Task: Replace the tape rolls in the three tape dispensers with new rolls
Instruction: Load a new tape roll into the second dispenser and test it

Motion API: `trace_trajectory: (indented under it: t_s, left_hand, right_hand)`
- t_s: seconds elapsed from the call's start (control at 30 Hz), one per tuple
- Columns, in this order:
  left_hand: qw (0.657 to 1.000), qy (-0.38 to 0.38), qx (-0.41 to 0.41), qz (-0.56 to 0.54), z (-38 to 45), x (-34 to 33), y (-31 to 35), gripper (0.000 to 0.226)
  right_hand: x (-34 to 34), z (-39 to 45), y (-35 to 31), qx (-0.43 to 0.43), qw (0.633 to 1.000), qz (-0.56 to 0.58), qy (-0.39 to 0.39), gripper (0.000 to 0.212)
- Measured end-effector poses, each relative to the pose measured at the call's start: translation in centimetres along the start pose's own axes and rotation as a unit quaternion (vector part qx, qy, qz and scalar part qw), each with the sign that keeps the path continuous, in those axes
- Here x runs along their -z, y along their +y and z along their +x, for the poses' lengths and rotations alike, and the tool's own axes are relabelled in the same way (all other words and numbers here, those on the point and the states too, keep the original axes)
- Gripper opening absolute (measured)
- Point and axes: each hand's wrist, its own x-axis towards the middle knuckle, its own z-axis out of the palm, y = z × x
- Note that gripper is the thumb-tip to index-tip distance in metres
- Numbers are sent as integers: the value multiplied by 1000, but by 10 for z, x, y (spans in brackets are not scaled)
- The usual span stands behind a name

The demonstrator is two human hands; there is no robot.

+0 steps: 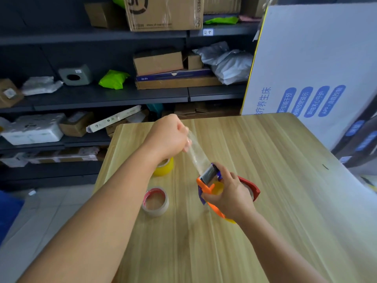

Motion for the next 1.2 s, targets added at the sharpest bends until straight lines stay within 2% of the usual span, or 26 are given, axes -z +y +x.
trace_trajectory:
  t_s: [0.1,0.2,0.37,0.73,0.9,1.1,1.2]
  left_hand:
    - [999,30,22,-26,4,0,-6,18]
    - [999,33,-5,14,2,0,-4,12]
    - [995,51,-54,66,5,11,6,11]
    - [990,84,-95,53,1,19,26,13]
    - [988,97,-109,57,-1,14,25,14]
    - [990,100,-93,31,3,6,21,16]
    - [989,107,-99,17,0,4,24,16]
  right_hand:
    - [6,-2,-1,14,1000,-1,2,75]
    - [5,-2,0,4,1000,-15,-24,80]
    - [3,-2,6,-5,998,-12,-58,82]
    - [17,7,2,-8,998,1,-68,80]
    - [18,8,3,-12,998,-24,-54,76]
    - [16,6,-4,3,995,-74,-64,59]
    - [13,3,-4,2,995,-64,-70,60]
